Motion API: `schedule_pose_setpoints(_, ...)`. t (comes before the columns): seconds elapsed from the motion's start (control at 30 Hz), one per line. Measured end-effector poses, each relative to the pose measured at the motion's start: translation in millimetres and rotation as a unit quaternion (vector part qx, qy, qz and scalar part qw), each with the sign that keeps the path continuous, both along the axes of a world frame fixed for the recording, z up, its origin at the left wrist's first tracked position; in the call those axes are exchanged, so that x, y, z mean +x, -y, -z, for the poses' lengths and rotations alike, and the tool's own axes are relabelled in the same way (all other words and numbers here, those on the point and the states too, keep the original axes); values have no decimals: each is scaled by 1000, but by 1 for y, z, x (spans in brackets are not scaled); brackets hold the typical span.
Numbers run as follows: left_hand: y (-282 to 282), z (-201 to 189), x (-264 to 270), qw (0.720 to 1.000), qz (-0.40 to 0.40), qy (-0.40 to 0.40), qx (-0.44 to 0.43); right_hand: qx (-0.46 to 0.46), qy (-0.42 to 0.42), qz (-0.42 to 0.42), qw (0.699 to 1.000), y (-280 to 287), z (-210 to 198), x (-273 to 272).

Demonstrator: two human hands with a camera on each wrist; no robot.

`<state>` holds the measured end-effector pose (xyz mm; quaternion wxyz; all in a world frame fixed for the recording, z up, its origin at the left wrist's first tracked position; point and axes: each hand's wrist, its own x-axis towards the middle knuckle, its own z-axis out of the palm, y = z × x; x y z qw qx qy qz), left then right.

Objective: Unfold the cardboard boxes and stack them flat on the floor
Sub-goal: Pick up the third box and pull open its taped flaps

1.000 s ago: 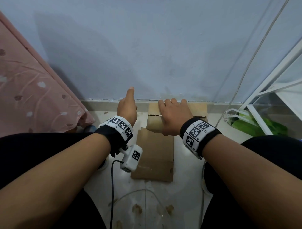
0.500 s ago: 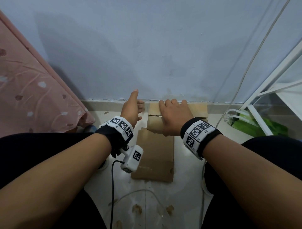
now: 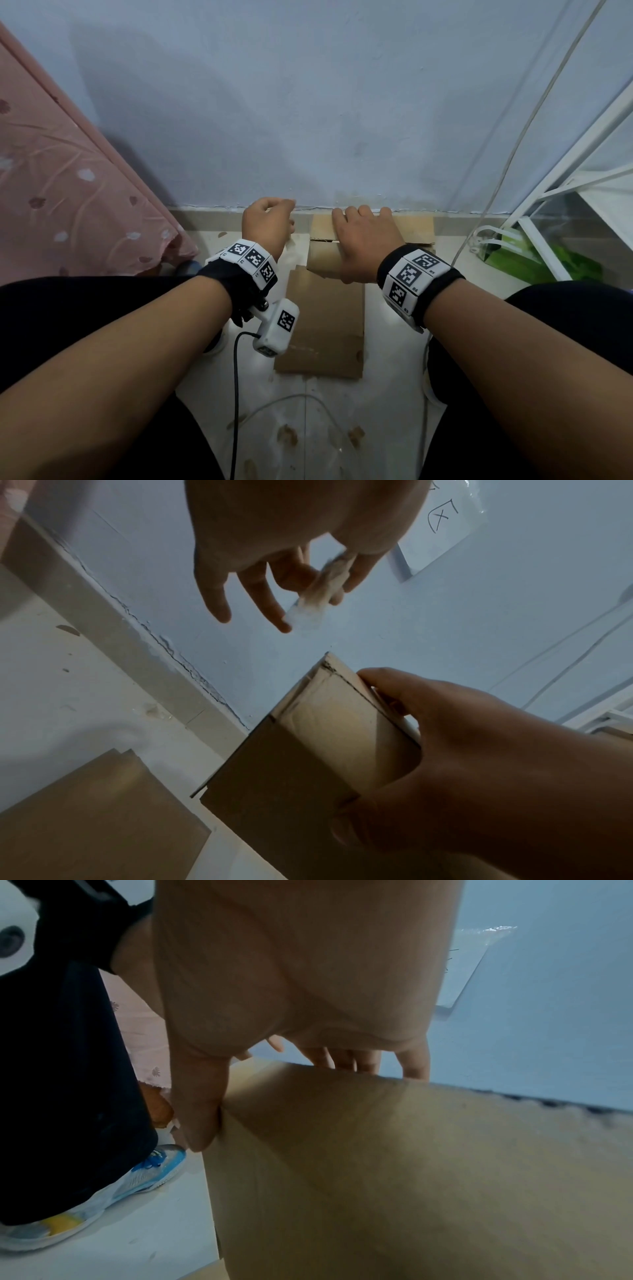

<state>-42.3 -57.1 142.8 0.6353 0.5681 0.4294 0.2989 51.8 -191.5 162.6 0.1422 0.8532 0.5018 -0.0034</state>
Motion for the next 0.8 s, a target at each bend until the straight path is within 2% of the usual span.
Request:
schedule_pose_setpoints(0.13,1,3,3,999,35,-21,-2,-1,0,-1,1000,1,0,-1)
schedule_pose_setpoints(0.2,4,2,3,999,39,7,-13,-1,-1,0,1000,1,0,-1)
schedule_pose_setpoints(0.43,2,8,1,995,76,-33,56,-6,0,3,1000,1,0,-1)
schedule_pose_setpoints(0.63,7,4,3,998,62,5,11,-10,2,4,1000,0,1,0)
schedule_pose_setpoints(0.73,8,2,3,998,44,-21,28,-15,5,5,1000,0,1,1)
schedule_pose_setpoints(0.8,7,0,3,999,32,-26,9,-17,7,6,1000,0,2,1)
